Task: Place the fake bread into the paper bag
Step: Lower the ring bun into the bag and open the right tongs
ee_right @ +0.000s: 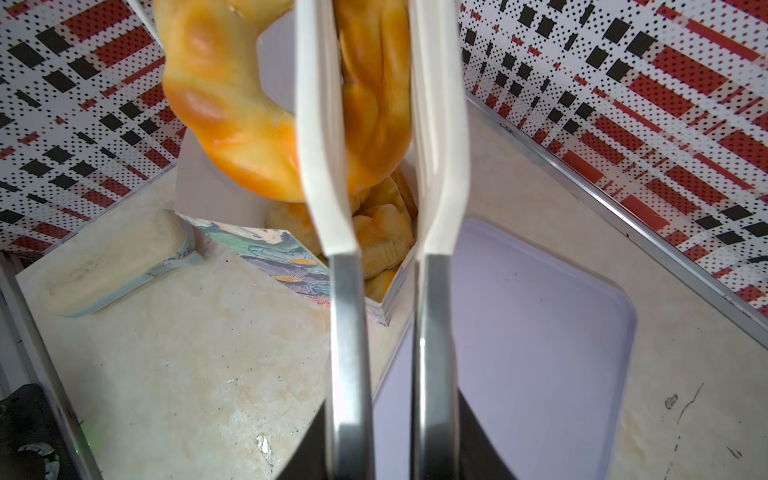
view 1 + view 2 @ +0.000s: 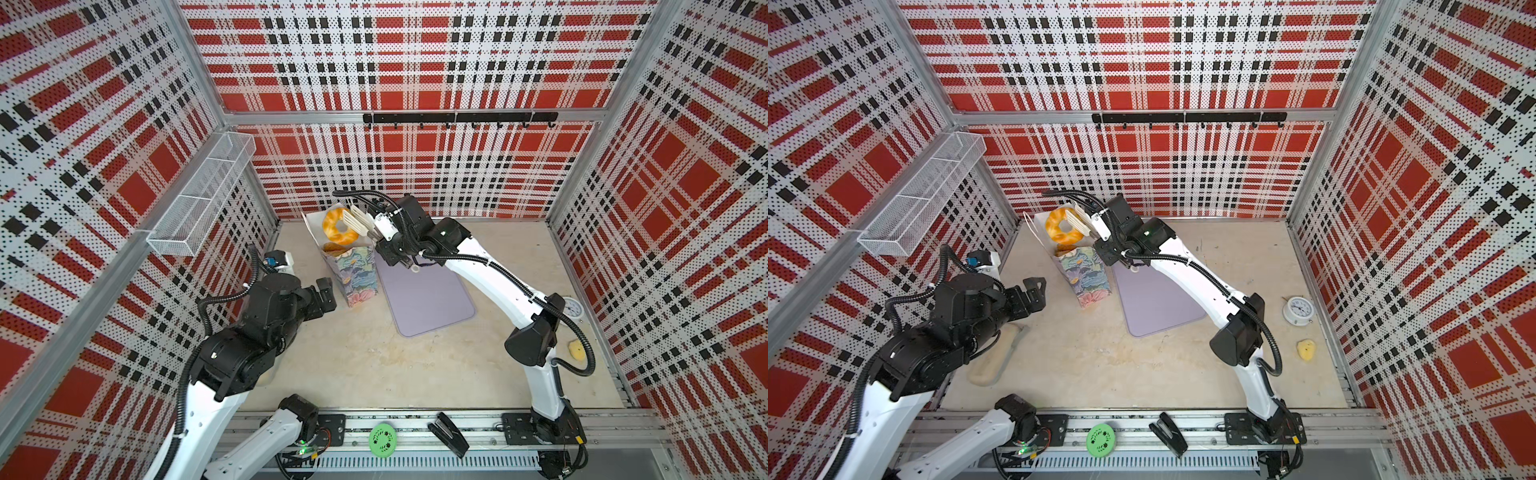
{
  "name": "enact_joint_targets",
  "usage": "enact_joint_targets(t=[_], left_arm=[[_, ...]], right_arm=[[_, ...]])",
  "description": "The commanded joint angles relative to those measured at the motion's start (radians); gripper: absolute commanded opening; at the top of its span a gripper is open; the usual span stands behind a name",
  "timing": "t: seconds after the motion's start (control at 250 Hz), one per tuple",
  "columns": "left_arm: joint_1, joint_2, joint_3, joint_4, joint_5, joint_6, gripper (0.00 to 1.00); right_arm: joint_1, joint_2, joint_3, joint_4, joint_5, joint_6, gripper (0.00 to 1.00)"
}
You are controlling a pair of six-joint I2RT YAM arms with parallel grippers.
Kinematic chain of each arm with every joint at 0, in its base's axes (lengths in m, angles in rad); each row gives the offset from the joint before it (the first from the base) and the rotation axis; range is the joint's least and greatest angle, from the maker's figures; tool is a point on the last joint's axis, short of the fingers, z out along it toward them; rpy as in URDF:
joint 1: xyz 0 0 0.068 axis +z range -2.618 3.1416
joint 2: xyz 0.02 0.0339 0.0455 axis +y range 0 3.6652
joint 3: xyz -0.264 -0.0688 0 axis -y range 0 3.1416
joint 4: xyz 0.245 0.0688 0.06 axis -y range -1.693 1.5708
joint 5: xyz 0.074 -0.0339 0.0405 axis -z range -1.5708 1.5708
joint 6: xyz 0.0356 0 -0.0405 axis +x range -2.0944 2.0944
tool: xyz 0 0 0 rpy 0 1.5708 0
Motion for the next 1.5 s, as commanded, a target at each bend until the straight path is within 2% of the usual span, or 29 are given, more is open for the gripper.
enact_joint_targets(t=[0.0, 0.28, 0.488, 0.664, 0.76, 0.944, 1.165, 1.393, 1.497], left_arm=[[0.01, -0.004, -0.012, -0.007, 0.005, -0.004, 0.99], [0.012, 0.003, -0.015, -0.008, 0.013, -0.006, 0.99], [0.006, -0.012, -0.048, 0.002, 0.013, -0.024, 1.0], [-0.01, -0.022, -0.069, 0.026, -0.008, -0.034, 0.99], [-0.045, -0.018, -0.068, 0.036, -0.044, -0.048, 0.99], [-0.166, -0.006, -0.072, 0.041, -0.171, -0.082, 0.99], [-0.272, 0.016, -0.077, 0.049, -0.276, -0.114, 0.99], [-0.349, 0.027, -0.124, 0.06, -0.352, -0.161, 0.99], [-0.365, 0.013, -0.157, 0.067, -0.38, -0.187, 0.99]], right_arm=[[0.007, 0.013, 0.052, 0.068, 0.036, -0.018, 0.41], [0.009, -0.03, 0.048, 0.051, 0.019, -0.011, 0.46], [0.012, -0.125, -0.048, 0.087, 0.02, -0.012, 0.48], [0.01, -0.203, -0.119, 0.081, 0.079, -0.035, 0.48], [0.002, -0.246, -0.168, 0.083, 0.106, -0.047, 0.48], [-0.02, -0.329, -0.265, 0.08, 0.12, -0.048, 0.49], [-0.092, -0.475, -0.487, 0.124, 0.15, -0.015, 0.48], [-0.211, -0.64, -0.846, 0.222, 0.244, 0.014, 0.49], [-0.288, -0.712, -1.017, 0.298, 0.247, 0.05, 0.48]])
